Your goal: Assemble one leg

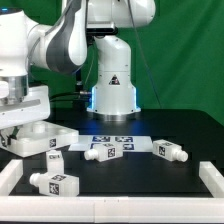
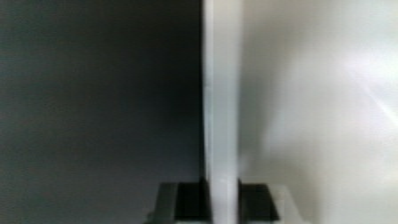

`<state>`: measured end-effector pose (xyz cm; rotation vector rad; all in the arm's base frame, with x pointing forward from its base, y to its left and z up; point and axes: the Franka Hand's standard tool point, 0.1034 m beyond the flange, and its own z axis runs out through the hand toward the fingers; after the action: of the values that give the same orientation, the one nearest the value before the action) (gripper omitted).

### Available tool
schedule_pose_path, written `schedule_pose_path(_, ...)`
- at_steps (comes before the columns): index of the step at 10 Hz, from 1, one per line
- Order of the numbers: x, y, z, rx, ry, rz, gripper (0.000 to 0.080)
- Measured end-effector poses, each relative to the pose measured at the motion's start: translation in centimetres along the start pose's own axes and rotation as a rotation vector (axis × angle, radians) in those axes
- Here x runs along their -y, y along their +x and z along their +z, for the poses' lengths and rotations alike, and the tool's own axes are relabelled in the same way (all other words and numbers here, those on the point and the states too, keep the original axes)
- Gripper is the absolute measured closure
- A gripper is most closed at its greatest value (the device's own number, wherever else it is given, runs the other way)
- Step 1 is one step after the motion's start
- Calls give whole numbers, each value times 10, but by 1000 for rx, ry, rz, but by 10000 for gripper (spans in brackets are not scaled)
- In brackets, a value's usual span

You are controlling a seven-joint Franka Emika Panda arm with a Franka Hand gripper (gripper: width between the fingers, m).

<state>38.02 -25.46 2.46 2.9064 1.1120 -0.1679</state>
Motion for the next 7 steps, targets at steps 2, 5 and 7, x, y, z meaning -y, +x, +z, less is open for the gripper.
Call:
schedule_pose_path(2, 2, 33, -35, 0, 48, 121, 747)
schedule_pose_path(5, 4, 83, -81, 11, 93, 215, 747)
schedule_pose_path(7, 2, 76, -68, -5, 77, 202, 745)
